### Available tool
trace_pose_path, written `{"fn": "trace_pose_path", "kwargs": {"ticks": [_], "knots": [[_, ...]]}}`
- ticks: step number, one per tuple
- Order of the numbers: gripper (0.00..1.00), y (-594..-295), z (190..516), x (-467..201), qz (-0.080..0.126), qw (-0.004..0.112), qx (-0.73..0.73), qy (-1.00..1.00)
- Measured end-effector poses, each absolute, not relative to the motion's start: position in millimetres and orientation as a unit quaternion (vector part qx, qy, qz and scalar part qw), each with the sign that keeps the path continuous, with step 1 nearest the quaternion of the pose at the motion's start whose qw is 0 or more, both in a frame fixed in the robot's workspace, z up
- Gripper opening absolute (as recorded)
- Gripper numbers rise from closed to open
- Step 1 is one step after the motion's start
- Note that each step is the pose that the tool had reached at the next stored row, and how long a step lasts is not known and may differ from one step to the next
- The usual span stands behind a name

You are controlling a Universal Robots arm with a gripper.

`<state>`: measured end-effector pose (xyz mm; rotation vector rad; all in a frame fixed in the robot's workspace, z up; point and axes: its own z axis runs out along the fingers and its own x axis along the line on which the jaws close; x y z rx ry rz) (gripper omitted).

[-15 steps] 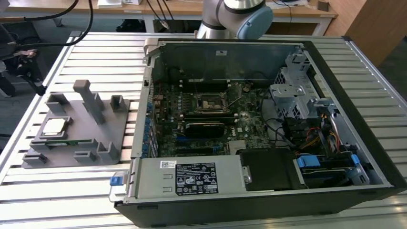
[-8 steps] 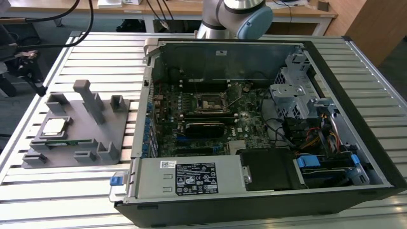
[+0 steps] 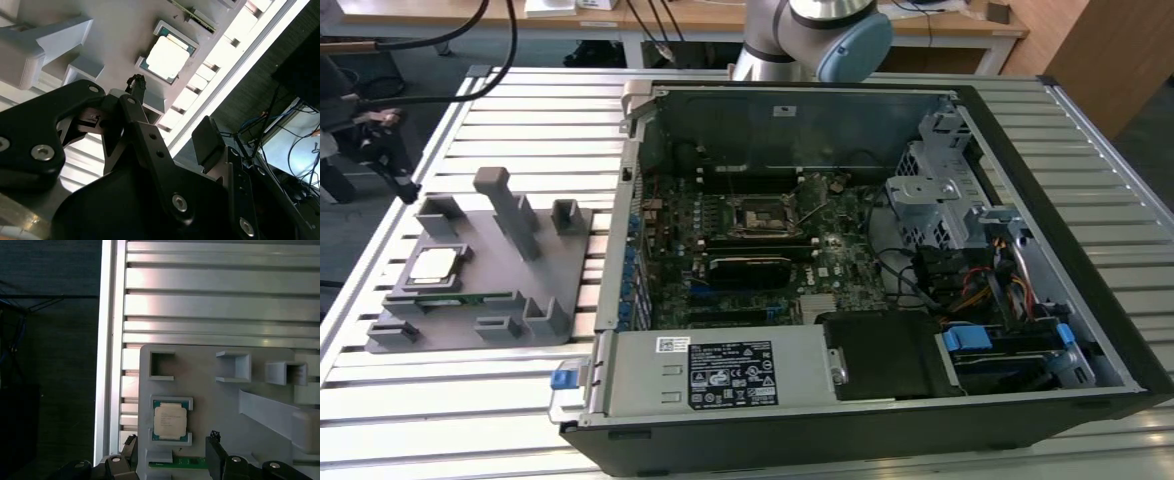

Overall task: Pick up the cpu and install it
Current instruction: 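Pick up the cpu and move it towards the insertion slot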

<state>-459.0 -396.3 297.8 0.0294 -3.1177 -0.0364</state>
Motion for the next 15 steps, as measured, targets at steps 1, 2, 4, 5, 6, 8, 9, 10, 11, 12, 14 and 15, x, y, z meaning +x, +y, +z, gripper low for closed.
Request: {"fn": "trace_pose_path", "kwargs": {"ticks": [1, 2, 4, 5, 6, 8, 9, 10, 11, 12, 14, 15], "knots": [[0.64, -396.3, 297.6, -459.0, -0.012, 0.012, 0.009, -1.0], [0.64, -396.3, 297.2, -459.0, -0.012, 0.012, 0.009, -1.0], [0.64, -396.2, 296.6, -459.0, -0.012, 0.012, 0.009, -1.0], [0.64, -396.3, 296.4, -459.0, -0.012, 0.012, 0.009, -1.0], [0.64, -396.3, 296.1, -459.0, -0.012, 0.012, 0.009, -1.0], [0.64, -396.3, 295.3, -459.0, -0.012, 0.012, 0.009, -1.0], [0.64, -396.3, 294.8, -459.0, -0.012, 0.012, 0.009, -1.0], [0.64, -396.3, 294.4, -459.0, -0.012, 0.012, 0.009, -1.0], [0.64, -396.3, 293.8, -459.0, -0.012, 0.012, 0.009, -1.0], [0.64, -396.3, 293.2, -459.0, -0.012, 0.012, 0.009, -1.0], [0.64, -396.3, 292.0, -459.0, -0.012, 0.012, 0.009, -1.0], [0.64, -396.3, 291.4, -459.0, -0.012, 0.012, 0.009, -1.0]]}}
